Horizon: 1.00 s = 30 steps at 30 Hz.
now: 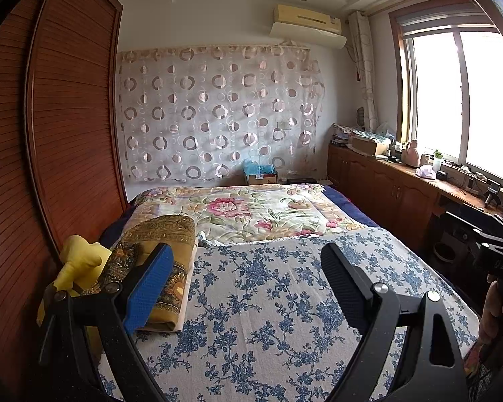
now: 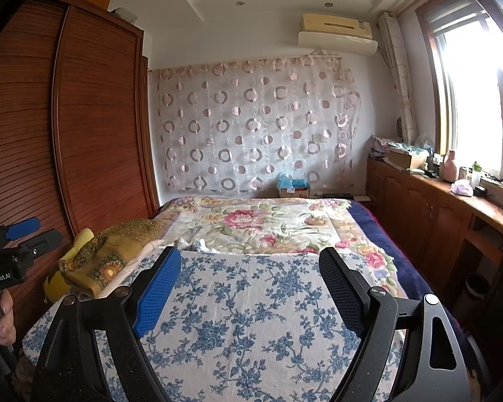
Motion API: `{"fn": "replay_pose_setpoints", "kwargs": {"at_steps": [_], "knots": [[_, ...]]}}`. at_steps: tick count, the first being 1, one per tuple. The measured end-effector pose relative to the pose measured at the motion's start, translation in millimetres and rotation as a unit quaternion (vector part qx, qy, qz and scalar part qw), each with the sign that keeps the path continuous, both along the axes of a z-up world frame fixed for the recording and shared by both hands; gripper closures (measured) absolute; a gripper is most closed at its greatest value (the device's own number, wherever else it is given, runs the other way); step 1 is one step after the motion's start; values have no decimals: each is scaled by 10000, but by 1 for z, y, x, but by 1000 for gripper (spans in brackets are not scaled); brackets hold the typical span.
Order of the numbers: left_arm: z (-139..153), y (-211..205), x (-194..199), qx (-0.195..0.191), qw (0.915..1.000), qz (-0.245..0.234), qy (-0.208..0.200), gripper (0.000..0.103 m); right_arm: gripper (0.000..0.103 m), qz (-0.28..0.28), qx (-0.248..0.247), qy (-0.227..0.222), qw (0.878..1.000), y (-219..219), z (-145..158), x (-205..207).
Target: Fold small clothes
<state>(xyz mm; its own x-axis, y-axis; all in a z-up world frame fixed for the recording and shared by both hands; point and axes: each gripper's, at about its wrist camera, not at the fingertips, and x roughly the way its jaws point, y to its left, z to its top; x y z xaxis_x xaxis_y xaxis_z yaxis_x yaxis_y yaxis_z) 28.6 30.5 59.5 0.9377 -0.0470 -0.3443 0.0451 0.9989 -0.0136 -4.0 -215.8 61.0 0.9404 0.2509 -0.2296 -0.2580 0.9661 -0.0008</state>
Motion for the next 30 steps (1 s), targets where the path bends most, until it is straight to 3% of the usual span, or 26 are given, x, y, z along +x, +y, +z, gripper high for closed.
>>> {"fn": "replay_pose_setpoints", "kwargs": {"at_steps": [30], "knots": [[-2,4,0,-7,10000,-2,-8,13,17,15,1,13,10000,-3,0,1]]}}
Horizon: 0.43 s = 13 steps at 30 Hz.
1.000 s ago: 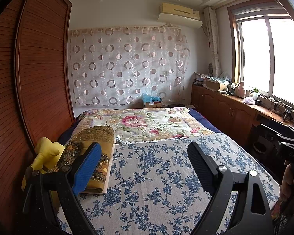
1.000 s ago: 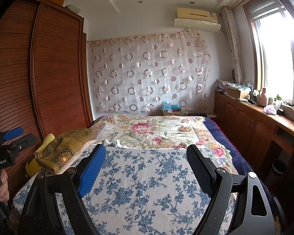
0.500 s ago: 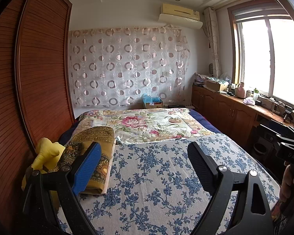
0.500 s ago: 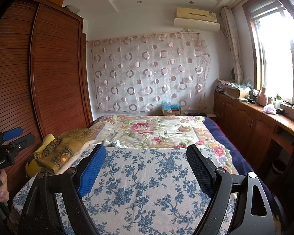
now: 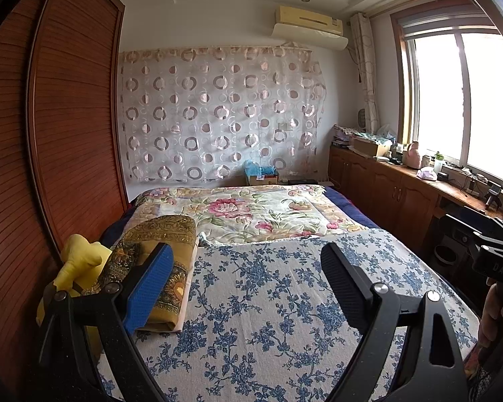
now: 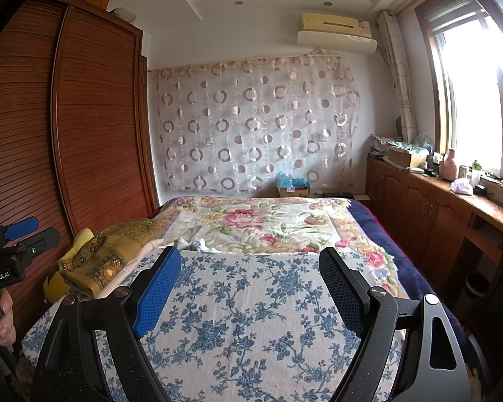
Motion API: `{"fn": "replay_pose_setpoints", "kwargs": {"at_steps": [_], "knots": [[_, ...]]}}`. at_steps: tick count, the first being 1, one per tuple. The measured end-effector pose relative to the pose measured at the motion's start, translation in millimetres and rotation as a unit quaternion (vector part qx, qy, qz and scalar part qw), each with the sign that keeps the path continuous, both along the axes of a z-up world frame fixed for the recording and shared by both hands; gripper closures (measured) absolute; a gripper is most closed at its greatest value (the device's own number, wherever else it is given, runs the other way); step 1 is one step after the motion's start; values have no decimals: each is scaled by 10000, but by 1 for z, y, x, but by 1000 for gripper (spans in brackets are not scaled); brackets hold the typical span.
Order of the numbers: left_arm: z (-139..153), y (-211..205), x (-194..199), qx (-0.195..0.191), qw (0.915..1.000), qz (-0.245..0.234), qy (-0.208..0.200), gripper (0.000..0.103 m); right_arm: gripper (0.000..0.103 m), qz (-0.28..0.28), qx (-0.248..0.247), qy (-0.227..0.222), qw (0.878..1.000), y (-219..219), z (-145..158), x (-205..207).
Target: Fold small clothes
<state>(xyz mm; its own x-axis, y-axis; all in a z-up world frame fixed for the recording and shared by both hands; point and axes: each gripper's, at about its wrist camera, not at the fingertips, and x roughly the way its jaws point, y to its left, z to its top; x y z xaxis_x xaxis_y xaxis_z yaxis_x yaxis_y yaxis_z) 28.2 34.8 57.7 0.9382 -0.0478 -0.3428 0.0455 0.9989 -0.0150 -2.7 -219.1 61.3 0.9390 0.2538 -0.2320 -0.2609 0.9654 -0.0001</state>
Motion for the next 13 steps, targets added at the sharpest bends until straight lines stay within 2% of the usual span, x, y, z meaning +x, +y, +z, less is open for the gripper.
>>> {"fn": "replay_pose_setpoints", "kwargs": {"at_steps": [13], "knots": [[0,-1,0,3,10000,-2,0,13,17,3,-4,10,10000,0,-1,0]]}}
